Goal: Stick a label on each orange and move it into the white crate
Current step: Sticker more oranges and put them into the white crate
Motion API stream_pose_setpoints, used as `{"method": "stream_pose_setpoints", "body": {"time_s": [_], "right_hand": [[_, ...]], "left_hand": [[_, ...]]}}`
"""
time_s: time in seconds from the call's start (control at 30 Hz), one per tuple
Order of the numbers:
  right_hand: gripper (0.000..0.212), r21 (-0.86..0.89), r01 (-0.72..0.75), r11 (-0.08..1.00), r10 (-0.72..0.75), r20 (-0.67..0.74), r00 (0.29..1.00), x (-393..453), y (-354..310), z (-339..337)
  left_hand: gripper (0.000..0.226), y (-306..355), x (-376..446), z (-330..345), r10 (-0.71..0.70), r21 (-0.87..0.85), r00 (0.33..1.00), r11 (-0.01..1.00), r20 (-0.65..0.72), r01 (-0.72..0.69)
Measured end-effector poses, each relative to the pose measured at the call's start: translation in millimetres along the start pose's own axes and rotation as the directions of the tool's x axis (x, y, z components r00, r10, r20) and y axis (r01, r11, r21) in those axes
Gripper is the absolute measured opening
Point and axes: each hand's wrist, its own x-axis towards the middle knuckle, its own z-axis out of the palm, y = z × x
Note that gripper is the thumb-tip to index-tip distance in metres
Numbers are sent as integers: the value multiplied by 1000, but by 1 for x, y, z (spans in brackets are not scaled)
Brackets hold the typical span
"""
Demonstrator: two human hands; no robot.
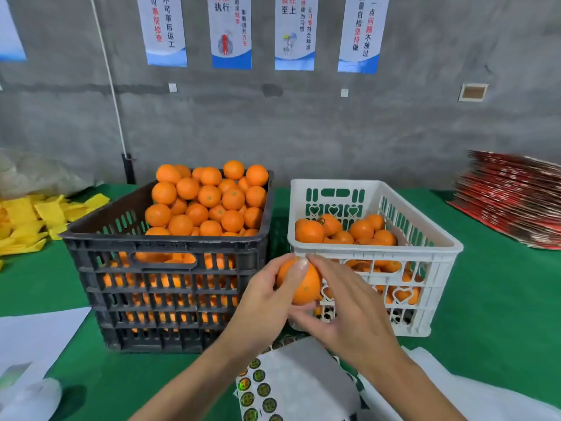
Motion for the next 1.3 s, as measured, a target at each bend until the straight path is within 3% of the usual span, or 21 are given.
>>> {"method": "stream_pose_setpoints", "body": {"time_s": [0.07,0.17,0.23,0.3,0.37,0.53,0.63,0.8,0.87,1.07,1.2,1.3], "right_hand": [[69,16,-42,999,44,-157,987,30,13,-9],[71,-84,-180,980,161,-190,969,66,40,-17],[68,-198,-244,949,221,-128,967,83,54,-17],[62,-252,-230,940,224,-53,973,98,59,-13],[59,-209,-182,961,188,8,982,111,55,-2],[59,-39,-185,982,189,128,974,153,35,43],[61,36,-232,972,220,202,954,193,40,74],[71,-23,-295,955,288,310,906,272,64,134],[81,-87,-297,951,308,362,880,300,75,156],[92,-233,-307,923,380,419,824,351,109,208],[86,-230,-339,912,409,453,792,359,129,231],[82,-280,-294,914,398,478,783,364,137,241]], "left_hand": [[64,28,27,12,22,70,997,997,75,-27],[50,64,66,15,89,151,987,983,133,-109],[22,78,85,0,172,263,979,945,107,-194],[9,82,99,-26,254,389,965,883,73,-262],[6,83,111,-54,313,515,950,812,14,-275],[12,79,155,-115,364,614,926,756,-105,-228],[20,85,202,-145,330,740,935,660,-127,-132],[58,91,275,-206,227,962,949,211,-220,172],[77,86,296,-227,148,959,949,100,-278,266],[100,80,347,-252,47,972,972,-36,-231,233],[90,77,367,-252,-111,973,970,55,-217,224],[79,67,372,-246,-180,978,962,-79,-204,193]]}}
